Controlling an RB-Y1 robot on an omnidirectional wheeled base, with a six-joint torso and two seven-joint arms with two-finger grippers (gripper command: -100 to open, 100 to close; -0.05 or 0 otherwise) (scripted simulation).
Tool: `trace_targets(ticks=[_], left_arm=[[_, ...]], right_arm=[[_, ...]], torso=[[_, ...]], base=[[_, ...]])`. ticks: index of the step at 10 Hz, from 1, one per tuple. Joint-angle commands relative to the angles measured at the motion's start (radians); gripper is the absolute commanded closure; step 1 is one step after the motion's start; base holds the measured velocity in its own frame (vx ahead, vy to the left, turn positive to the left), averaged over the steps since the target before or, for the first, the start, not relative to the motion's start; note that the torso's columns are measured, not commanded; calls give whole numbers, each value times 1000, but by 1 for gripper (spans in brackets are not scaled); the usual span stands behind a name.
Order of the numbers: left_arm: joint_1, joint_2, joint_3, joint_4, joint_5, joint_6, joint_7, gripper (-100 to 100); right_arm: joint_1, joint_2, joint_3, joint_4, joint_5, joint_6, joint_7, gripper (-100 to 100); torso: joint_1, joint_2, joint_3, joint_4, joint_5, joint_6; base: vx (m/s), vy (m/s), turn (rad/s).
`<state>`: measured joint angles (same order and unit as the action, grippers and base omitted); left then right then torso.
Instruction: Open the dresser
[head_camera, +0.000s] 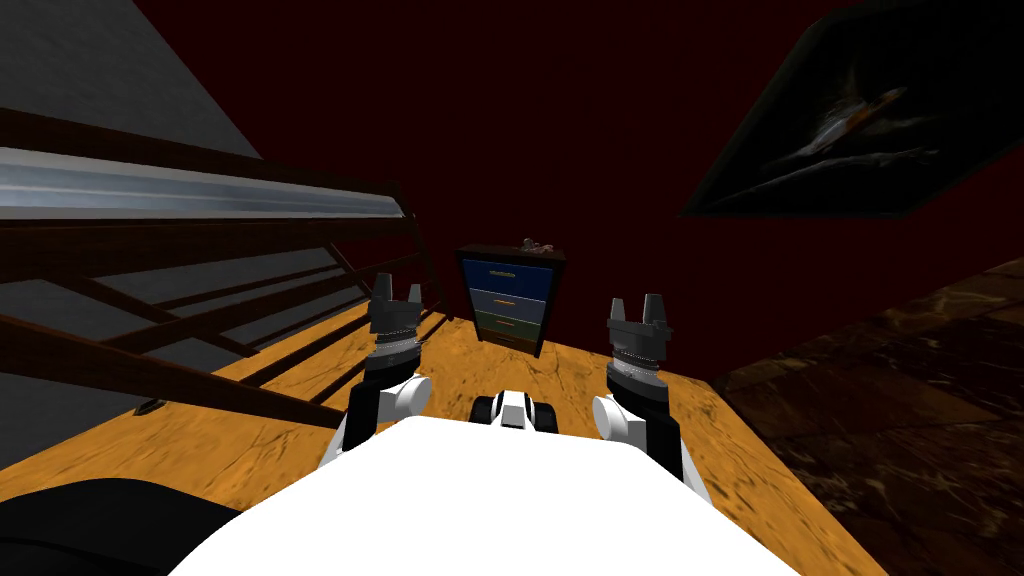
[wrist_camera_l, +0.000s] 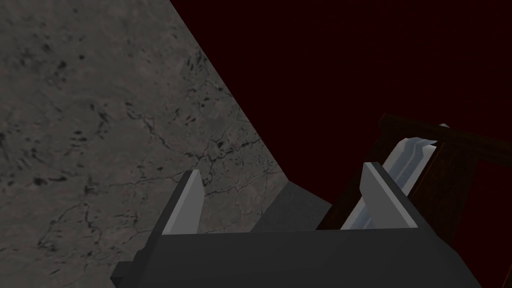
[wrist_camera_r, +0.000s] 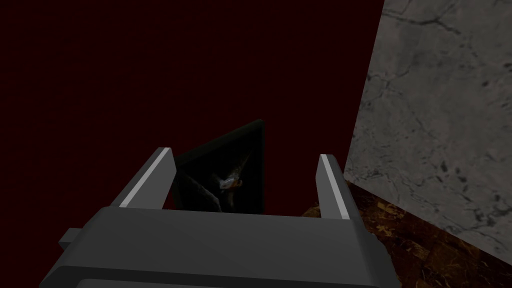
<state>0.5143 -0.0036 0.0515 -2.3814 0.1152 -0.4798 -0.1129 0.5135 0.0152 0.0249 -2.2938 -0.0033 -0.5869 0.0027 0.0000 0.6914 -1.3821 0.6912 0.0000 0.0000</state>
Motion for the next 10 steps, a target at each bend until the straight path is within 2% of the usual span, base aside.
trace_targets(ticks=[1, 5, 10], left_arm=[[-5, 61, -3, 0, -2, 26, 2, -100], [-20, 129, -13, 1, -10, 103, 10, -100], [-44, 145, -28, 5, -21, 224, 21, -100]], right_arm=[[0, 0, 0, 0, 0, 0, 0, 0], [0, 0, 0, 0, 0, 0, 0, 0], [0, 0, 0, 0, 0, 0, 0, 0]], torso=[[0, 33, -69, 33, 0, 0], [0, 45, -95, 46, 0, 0], [0, 46, -94, 47, 0, 0]], base=[[31, 2, -25], [62, 6, -35], [80, 9, -45]])
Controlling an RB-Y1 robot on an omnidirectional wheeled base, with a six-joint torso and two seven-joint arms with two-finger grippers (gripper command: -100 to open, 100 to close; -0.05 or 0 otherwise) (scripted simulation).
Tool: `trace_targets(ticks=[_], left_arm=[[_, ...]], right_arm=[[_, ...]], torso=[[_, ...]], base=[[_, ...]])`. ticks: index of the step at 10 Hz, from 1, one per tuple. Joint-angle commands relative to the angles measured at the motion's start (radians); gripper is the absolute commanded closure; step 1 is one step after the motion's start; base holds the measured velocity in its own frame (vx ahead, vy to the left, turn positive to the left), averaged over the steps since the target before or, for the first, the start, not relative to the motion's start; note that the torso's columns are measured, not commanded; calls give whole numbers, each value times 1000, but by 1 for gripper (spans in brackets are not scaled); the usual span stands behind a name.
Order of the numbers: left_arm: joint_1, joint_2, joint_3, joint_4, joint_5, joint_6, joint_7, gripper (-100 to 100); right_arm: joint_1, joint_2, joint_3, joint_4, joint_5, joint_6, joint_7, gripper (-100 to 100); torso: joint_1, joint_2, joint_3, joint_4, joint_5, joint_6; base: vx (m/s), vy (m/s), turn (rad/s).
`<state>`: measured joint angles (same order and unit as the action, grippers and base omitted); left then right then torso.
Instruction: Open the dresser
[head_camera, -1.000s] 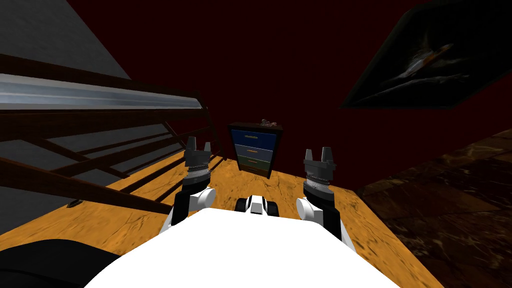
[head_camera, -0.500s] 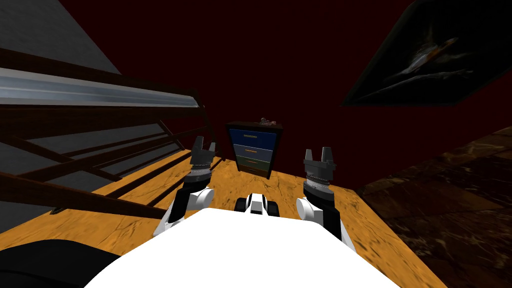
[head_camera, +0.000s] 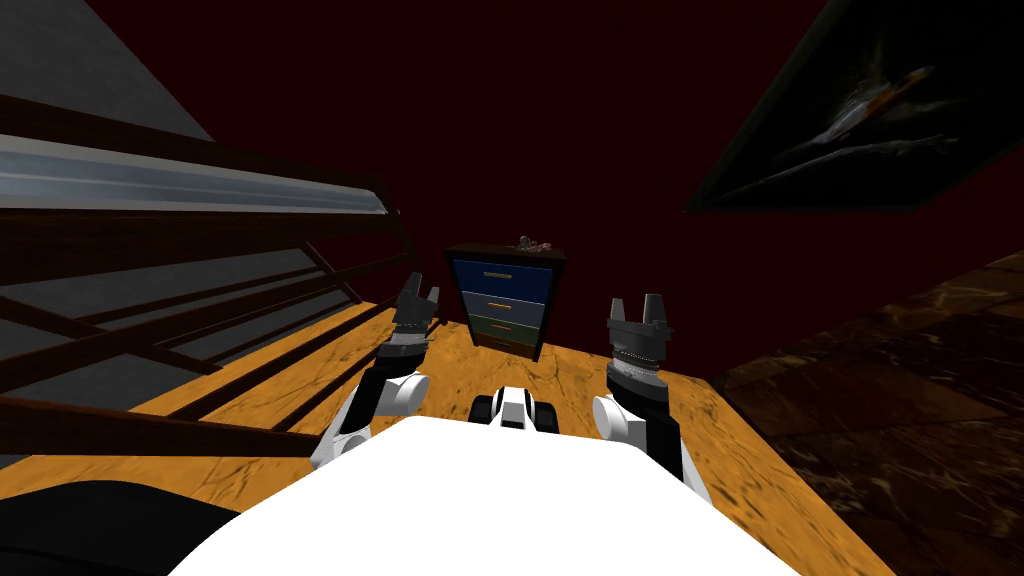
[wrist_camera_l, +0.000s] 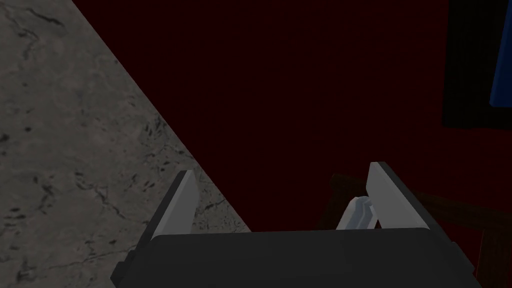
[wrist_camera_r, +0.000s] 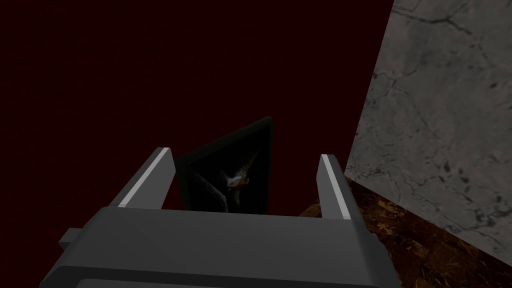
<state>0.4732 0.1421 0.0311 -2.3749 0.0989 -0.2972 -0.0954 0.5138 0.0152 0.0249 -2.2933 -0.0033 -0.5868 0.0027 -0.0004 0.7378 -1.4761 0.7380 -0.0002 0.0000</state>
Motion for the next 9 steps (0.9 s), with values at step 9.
trace_targets(ticks=[9], left_arm=[[-42, -25, -32, 9, -24, 240, 22, -100]], right_arm=[[0, 0, 0, 0, 0, 0, 0, 0]], torso=[[0, 0, 0, 0, 0, 0]], base=[[73, 11, -41]])
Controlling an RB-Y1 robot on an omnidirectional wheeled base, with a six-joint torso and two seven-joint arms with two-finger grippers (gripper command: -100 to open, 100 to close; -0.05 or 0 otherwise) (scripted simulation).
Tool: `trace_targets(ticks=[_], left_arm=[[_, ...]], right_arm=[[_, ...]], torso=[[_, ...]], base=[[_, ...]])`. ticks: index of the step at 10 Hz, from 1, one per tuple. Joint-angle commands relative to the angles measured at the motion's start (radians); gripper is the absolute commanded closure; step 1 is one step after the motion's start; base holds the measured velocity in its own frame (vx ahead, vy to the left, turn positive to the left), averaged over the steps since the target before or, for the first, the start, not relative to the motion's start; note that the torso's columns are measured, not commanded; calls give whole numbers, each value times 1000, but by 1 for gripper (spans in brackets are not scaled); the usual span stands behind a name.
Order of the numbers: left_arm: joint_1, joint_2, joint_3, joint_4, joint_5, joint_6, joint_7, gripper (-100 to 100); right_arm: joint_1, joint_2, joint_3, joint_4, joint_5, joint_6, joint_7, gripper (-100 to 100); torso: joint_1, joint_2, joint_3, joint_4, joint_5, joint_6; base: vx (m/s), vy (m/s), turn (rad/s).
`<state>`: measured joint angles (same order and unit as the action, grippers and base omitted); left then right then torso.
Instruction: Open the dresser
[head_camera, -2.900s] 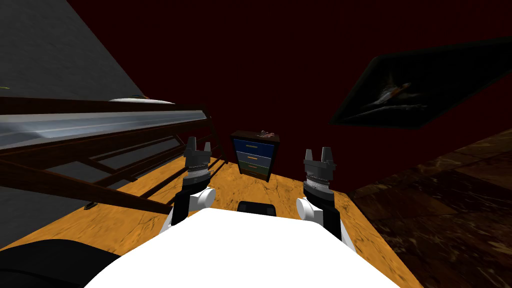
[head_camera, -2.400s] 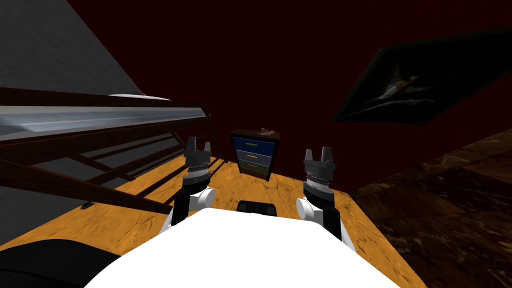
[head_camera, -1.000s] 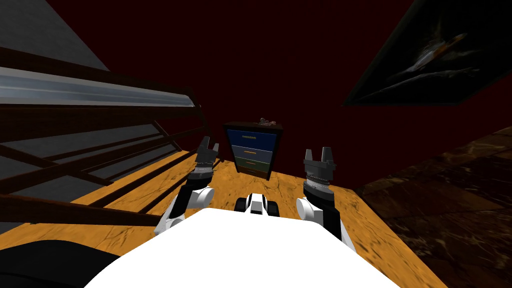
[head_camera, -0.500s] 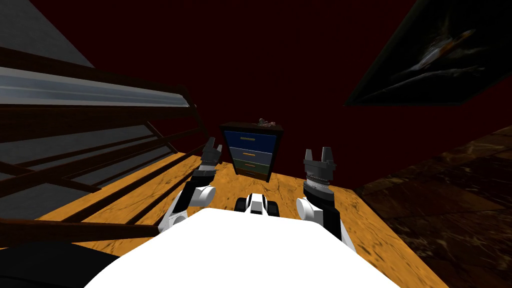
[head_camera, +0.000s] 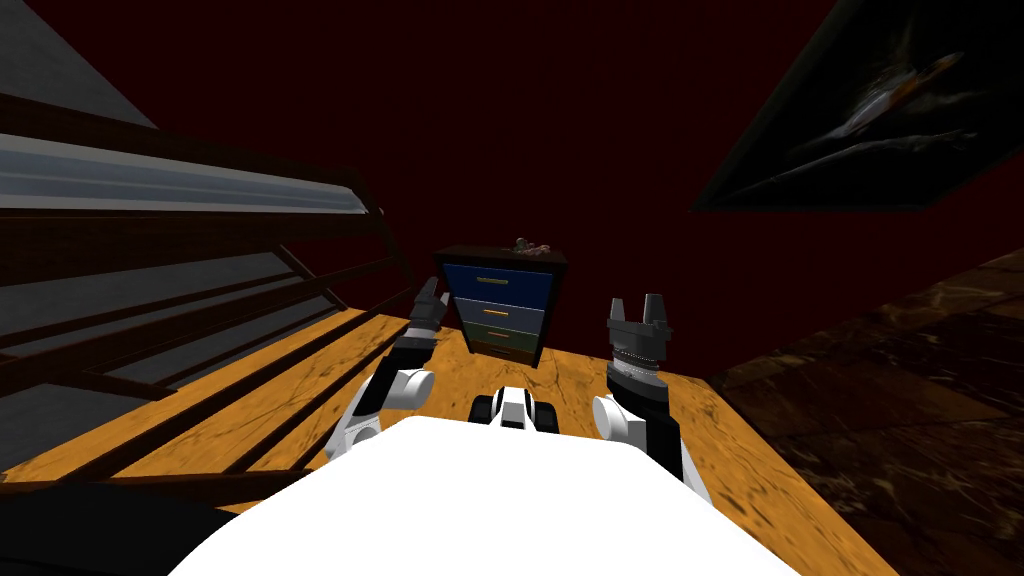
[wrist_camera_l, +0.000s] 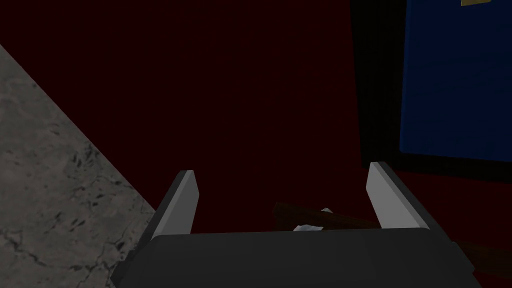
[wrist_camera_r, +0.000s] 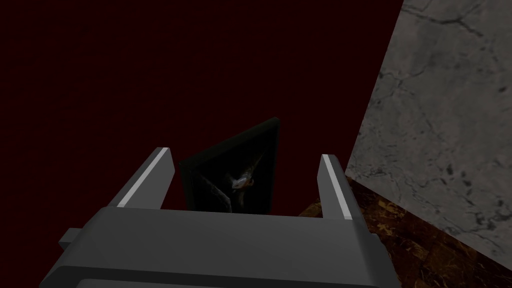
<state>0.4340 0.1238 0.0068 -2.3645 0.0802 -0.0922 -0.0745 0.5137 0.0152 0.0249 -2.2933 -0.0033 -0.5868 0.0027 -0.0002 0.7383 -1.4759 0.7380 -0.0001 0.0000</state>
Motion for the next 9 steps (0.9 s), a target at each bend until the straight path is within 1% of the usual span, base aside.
trace_targets(ticks=[1, 4, 9], left_arm=[[-7, -8, -10, 0, -7, 54, 3, -100], [-19, -2, -17, 3, -12, 114, 9, -100], [-41, 30, -31, 9, -23, 222, 19, -100]], right_arm=[[0, 0, 0, 0, 0, 0, 0, 0], [0, 0, 0, 0, 0, 0, 0, 0], [0, 0, 0, 0, 0, 0, 0, 0]], torso=[[0, 0, 0, 0, 0, 0], [1, -1, 0, 0, 0, 0], [0, -1, 0, 0, 0, 0]], base=[[60, 3, -39], [69, 15, -33], [69, 10, -40]])
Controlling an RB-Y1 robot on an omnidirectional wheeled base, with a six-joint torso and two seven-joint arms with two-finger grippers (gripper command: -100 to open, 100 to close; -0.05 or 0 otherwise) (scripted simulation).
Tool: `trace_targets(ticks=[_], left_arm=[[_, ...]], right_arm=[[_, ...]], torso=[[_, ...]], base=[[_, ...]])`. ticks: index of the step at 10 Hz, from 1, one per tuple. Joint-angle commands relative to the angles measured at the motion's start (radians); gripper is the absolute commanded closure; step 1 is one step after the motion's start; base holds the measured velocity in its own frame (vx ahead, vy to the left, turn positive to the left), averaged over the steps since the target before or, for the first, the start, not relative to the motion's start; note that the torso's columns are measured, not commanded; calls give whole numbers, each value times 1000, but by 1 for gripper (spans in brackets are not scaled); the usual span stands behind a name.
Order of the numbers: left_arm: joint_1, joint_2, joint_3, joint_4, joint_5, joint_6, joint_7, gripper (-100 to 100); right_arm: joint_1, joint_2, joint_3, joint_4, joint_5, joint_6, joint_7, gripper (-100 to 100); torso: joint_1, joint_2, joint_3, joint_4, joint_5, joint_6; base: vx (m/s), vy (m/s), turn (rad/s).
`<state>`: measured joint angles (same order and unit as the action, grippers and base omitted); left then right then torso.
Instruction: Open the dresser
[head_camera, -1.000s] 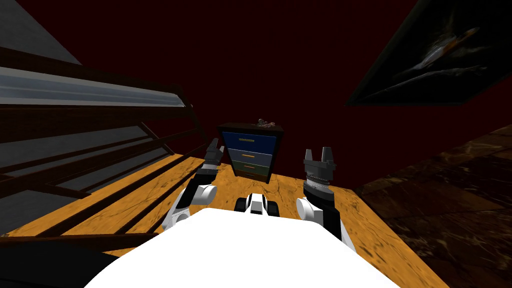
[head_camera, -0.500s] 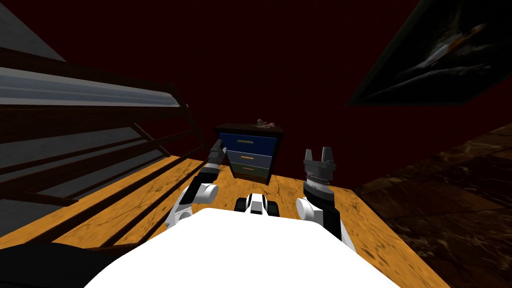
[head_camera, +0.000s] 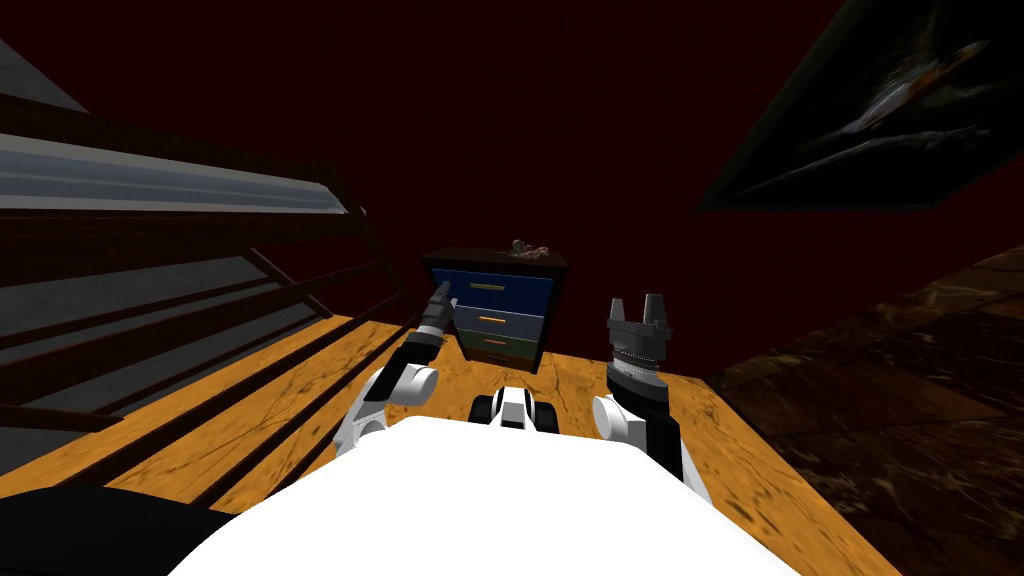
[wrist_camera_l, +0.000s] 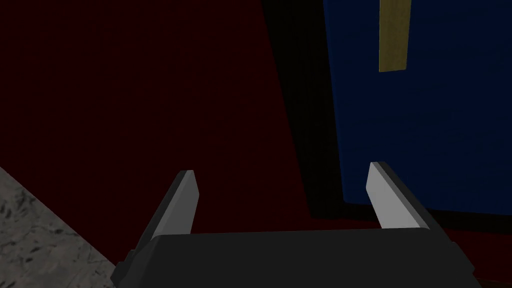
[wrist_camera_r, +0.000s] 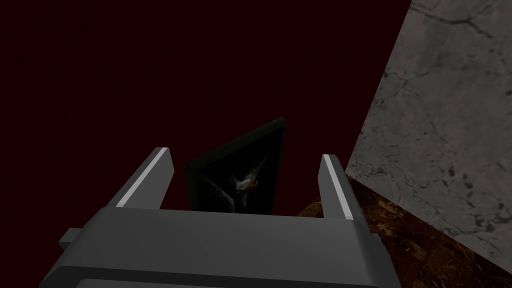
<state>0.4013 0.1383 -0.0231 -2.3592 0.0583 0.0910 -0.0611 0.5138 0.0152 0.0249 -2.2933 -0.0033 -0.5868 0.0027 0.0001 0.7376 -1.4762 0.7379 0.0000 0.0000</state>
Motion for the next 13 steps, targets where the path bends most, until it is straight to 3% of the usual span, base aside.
trace_targets(ticks=[1, 9, 12, 13], left_arm=[[-13, 22, -4, 5, -3, 63, 8, -100], [-55, 74, -29, 21, -23, 267, 28, -100], [-68, 90, -37, 27, -29, 330, 34, -100], [-68, 87, -34, 27, -26, 315, 33, -100]], right_arm=[[0, 0, 0, 0, 0, 0, 0, 0], [0, 0, 0, 0, 0, 0, 0, 0], [0, 0, 0, 0, 0, 0, 0, 0], [0, 0, 0, 0, 0, 0, 0, 0]], torso=[[0, 0, 0, 0, 0, 0], [0, 0, 0, 0, 0, 0], [0, 1, 1, 0, 0, 0], [-1, 1, 1, 0, 0, 0]], base=[[80, 23, -50], [83, 17, -47], [72, 23, -35], [33, 7, -7]])
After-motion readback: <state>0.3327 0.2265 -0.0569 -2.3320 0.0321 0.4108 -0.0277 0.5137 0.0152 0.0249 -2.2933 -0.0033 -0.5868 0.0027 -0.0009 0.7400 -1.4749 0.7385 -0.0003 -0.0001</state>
